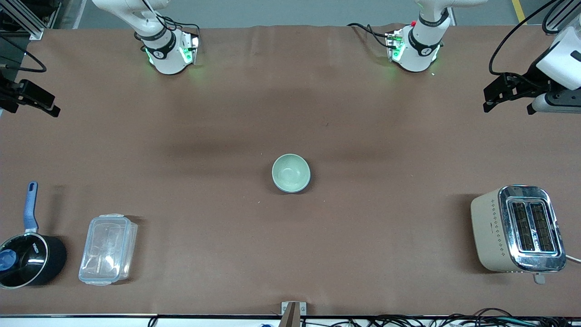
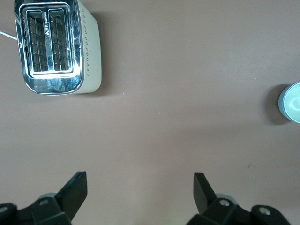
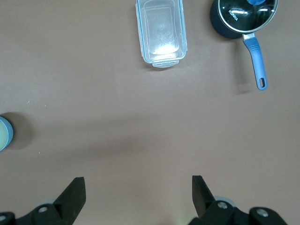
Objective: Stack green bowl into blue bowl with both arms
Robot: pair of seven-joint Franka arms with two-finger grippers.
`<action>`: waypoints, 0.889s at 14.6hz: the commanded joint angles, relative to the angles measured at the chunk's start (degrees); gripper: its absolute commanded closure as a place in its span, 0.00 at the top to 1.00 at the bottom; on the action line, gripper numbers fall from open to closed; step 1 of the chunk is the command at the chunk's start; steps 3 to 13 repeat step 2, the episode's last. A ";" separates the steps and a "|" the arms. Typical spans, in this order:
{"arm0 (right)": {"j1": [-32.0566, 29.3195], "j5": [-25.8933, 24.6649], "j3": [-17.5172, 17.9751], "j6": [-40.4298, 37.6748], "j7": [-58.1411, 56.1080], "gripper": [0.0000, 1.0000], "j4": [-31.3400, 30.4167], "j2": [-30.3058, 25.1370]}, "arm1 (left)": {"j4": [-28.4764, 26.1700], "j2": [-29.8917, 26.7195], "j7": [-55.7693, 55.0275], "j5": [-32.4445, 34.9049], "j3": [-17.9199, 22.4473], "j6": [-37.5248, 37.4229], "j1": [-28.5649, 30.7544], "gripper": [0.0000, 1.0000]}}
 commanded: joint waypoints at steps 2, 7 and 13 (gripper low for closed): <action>0.09 0.94 -0.21 -0.48 -0.76 1.00 0.25 -0.08 | 1.50 0.62 0.78 -0.50 0.19 -0.51 -0.10 1.00; 0.09 0.94 -0.21 -0.48 -0.76 1.00 0.25 -0.08 | 1.50 0.62 0.78 -0.50 0.19 -0.51 -0.10 1.00; 0.09 0.94 -0.21 -0.48 -0.76 1.00 0.25 -0.08 | 1.50 0.62 0.78 -0.50 0.19 -0.51 -0.10 1.00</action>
